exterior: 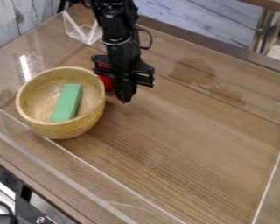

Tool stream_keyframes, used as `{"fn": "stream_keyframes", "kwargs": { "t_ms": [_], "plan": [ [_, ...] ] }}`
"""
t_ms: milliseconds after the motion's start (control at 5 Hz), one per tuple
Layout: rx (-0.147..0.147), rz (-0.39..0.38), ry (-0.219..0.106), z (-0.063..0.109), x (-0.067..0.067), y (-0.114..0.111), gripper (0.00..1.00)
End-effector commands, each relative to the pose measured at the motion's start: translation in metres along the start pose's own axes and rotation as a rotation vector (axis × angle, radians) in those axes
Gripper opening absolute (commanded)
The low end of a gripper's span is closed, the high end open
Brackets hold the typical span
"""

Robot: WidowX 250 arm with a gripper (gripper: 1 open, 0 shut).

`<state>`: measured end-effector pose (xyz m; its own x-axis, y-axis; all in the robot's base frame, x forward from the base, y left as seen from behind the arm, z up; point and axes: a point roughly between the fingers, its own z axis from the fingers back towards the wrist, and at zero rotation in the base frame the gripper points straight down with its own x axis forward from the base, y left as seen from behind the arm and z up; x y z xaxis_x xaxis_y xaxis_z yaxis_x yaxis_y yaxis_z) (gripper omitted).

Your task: Move the red fruit to the left

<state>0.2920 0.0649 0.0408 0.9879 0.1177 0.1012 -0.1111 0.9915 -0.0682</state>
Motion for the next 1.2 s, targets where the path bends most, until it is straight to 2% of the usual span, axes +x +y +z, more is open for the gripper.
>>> {"fn": "stream_keyframes", "kwargs": {
  "t_ms": [0, 200, 400, 800, 1000],
  "plan": [
    [0.002, -0.027, -0.064, 0.02, 0.002, 0.006, 1.0],
    [-0.006, -0.045, -0.062, 0.022, -0.003, 0.01, 1.0],
    [-0.01, -0.042, -0.064, 0.031, -0.004, 0.003, 1.0],
    [-0.022, 0.074, -0.063, 0.052, -0.014, -0.029, 1.0],
    [-0.032, 0.055, -0.059, 0.052, -0.021, -0.048, 1.0]
  ]
}}
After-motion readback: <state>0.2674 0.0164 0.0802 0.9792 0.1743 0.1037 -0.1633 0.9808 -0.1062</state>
